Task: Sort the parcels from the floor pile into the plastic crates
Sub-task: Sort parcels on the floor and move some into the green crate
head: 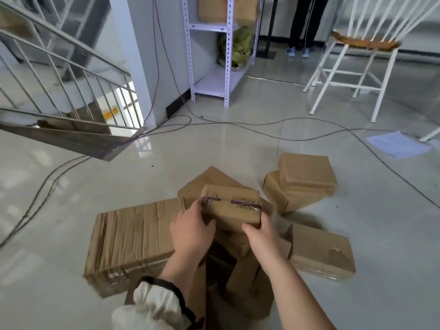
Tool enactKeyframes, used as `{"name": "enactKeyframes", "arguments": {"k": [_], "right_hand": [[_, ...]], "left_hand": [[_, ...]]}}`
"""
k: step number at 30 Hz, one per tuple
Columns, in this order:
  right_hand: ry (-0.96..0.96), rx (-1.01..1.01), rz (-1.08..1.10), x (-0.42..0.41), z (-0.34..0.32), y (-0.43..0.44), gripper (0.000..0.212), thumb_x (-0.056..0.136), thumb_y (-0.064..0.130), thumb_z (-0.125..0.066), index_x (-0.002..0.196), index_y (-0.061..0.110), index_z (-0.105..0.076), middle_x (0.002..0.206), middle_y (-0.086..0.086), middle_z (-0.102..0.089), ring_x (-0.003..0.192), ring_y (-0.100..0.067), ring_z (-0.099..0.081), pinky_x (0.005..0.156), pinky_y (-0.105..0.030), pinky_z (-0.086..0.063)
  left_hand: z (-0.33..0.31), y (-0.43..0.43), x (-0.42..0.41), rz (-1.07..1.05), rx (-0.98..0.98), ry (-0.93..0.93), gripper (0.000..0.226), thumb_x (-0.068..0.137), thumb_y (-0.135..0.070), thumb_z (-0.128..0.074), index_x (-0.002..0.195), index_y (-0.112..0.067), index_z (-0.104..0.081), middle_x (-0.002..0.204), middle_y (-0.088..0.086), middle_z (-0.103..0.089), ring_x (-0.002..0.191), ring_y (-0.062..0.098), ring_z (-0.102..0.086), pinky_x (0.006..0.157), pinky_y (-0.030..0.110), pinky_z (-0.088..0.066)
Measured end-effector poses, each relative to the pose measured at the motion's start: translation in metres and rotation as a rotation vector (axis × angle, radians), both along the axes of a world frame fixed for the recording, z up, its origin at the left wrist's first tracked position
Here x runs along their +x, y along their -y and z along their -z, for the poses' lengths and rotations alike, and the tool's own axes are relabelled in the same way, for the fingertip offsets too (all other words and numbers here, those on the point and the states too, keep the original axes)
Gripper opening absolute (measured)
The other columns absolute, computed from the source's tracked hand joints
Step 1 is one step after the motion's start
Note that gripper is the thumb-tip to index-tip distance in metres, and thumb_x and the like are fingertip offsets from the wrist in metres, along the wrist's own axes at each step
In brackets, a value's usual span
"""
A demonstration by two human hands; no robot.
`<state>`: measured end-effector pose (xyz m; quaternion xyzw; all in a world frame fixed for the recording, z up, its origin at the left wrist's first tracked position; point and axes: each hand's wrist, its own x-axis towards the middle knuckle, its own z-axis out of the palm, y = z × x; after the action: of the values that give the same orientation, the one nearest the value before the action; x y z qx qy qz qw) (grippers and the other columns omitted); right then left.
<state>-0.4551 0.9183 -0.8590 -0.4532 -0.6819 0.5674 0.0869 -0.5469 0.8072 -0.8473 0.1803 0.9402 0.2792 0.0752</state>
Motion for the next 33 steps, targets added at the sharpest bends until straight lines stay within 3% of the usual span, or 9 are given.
{"name": "enactKeyframes", "arguments": {"k": [6,11,15,19,21,24,27,29,33], "right_hand": [[-0.059,0.139,-0.036,0.005,-0.007,-0.008,0.046,0.093,0.013,-0.057,0.137,0.019,-0.044,0.122,0.014,-0.048,0.120,-0.018,-0.049,0.094,-0.027,-0.039],[-0.149,0.166,-0.015,0.010,-0.024,-0.017,0.040,0.089,0.015,-0.062,0.128,0.019,-0.053,0.115,0.006,-0.058,0.112,-0.016,-0.055,0.087,-0.024,-0.043],[-0.097,0.156,-0.045,0.015,-0.035,-0.033,0.013,0.087,0.033,-0.063,0.097,0.026,-0.058,0.095,0.007,-0.064,0.087,-0.013,-0.060,0.079,-0.031,-0.049],[0.010,0.201,0.007,0.015,-0.028,-0.036,0.037,0.086,0.049,-0.057,0.069,0.015,-0.056,0.066,0.001,-0.057,0.072,-0.024,-0.060,0.072,-0.039,-0.050],[0.071,0.222,0.017,0.014,-0.024,-0.033,0.042,0.085,0.053,-0.054,0.068,0.014,-0.053,0.066,-0.001,-0.057,0.073,-0.027,-0.061,0.069,-0.038,-0.050],[0.095,0.305,-0.002,0.013,-0.018,-0.030,0.045,0.088,0.055,-0.049,0.065,0.017,-0.044,0.066,0.001,-0.051,0.068,-0.020,-0.054,0.054,-0.029,-0.035],[0.061,0.311,-0.011,0.012,-0.019,-0.029,0.046,0.090,0.055,-0.047,0.068,0.014,-0.047,0.067,0.001,-0.051,0.062,-0.013,-0.048,0.049,-0.026,-0.029],[0.028,0.281,-0.053,0.013,-0.015,-0.030,0.046,0.089,0.058,-0.047,0.077,0.014,-0.052,0.077,0.002,-0.055,0.070,-0.014,-0.052,0.054,-0.025,-0.033],[-0.127,0.064,-0.131,0.020,-0.011,-0.035,0.035,0.087,0.049,-0.058,0.111,0.023,-0.057,0.107,0.008,-0.064,0.102,-0.014,-0.058,0.084,-0.030,-0.044]], "left_hand": [[0.003,0.002,-0.002,0.050,0.054,-0.037,0.058,0.088,-0.029,-0.061,0.141,-0.033,-0.039,0.129,-0.010,-0.057,0.119,0.016,-0.052,0.106,0.043,-0.039],[-0.005,0.003,0.002,0.068,0.190,-0.088,0.051,0.087,-0.024,-0.064,0.135,-0.030,-0.048,0.123,-0.007,-0.058,0.109,0.014,-0.055,0.095,0.032,-0.048],[-0.012,0.000,0.002,0.044,0.405,0.032,0.051,0.087,-0.030,-0.065,0.135,-0.027,-0.047,0.123,-0.005,-0.056,0.108,0.013,-0.055,0.094,0.034,-0.050],[-0.010,-0.003,0.002,0.014,0.506,0.159,0.056,0.087,-0.042,-0.063,0.137,-0.025,-0.044,0.109,-0.005,-0.056,0.101,0.016,-0.059,0.089,0.041,-0.053],[-0.005,0.000,0.005,0.044,0.456,0.168,0.060,0.085,-0.047,-0.064,0.136,-0.024,-0.044,0.114,-0.003,-0.056,0.103,0.017,-0.059,0.088,0.042,-0.054],[-0.002,0.003,0.008,0.074,0.359,0.115,0.060,0.086,-0.045,-0.064,0.136,-0.018,-0.045,0.124,0.002,-0.057,0.110,0.017,-0.057,0.091,0.040,-0.053],[-0.002,0.002,0.005,0.078,0.330,0.084,0.059,0.089,-0.043,-0.061,0.138,-0.016,-0.043,0.125,0.001,-0.058,0.113,0.017,-0.056,0.092,0.040,-0.052],[-0.001,0.001,0.005,0.067,0.325,0.075,0.060,0.089,-0.044,-0.059,0.139,-0.016,-0.042,0.124,0.001,-0.059,0.109,0.018,-0.057,0.091,0.040,-0.052],[-0.002,0.000,0.009,-0.010,0.439,0.153,0.063,0.086,-0.038,-0.065,0.138,-0.013,-0.039,0.118,-0.002,-0.057,0.109,0.015,-0.055,0.092,0.033,-0.051]]}}
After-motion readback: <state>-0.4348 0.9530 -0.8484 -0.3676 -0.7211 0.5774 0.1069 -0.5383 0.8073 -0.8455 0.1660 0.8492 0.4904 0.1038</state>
